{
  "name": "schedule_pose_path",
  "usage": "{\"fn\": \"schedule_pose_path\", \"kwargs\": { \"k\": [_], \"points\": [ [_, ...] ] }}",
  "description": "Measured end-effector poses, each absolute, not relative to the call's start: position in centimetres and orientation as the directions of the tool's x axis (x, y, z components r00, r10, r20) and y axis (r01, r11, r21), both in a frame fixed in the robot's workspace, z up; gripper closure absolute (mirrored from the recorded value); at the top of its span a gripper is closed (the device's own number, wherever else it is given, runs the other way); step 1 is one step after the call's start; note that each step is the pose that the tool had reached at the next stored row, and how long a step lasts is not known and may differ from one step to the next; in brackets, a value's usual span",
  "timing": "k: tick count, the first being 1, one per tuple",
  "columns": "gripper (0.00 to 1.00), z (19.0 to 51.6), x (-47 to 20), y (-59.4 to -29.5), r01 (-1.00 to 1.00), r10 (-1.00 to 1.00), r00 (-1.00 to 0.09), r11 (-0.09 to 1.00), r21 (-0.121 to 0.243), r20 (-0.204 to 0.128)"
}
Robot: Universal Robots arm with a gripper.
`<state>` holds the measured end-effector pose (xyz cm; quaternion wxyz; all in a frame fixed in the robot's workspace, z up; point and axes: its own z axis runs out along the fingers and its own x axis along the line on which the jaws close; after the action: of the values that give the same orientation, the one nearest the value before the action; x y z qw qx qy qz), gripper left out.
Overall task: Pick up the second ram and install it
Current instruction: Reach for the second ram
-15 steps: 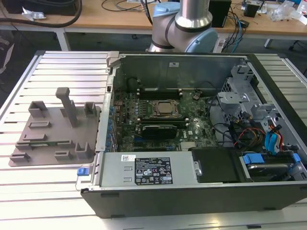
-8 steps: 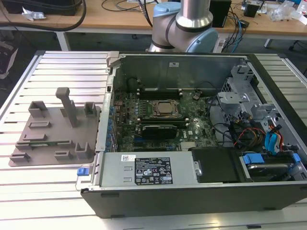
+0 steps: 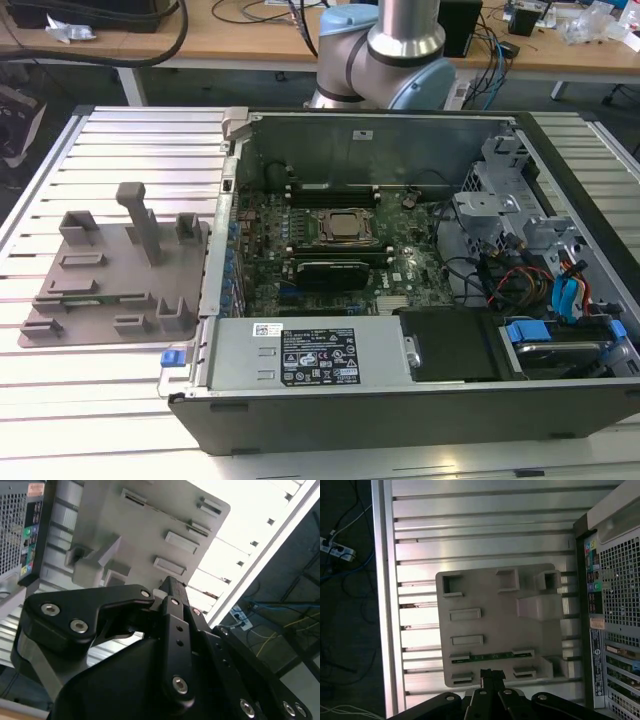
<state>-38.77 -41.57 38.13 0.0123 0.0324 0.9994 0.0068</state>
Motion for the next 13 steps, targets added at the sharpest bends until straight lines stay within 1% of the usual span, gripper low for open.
{"fn": "schedule_pose_path", "kwargs": {
  "k": [4,13],
  "points": [
    [0.9,38.0,-38.0,-43.1,0.065,0.065,-0.998,0.998,0.014,-0.023],
    [0.9,38.0,-37.8,-43.2,0.065,0.065,-0.998,0.998,0.014,-0.023]
  ]
}}
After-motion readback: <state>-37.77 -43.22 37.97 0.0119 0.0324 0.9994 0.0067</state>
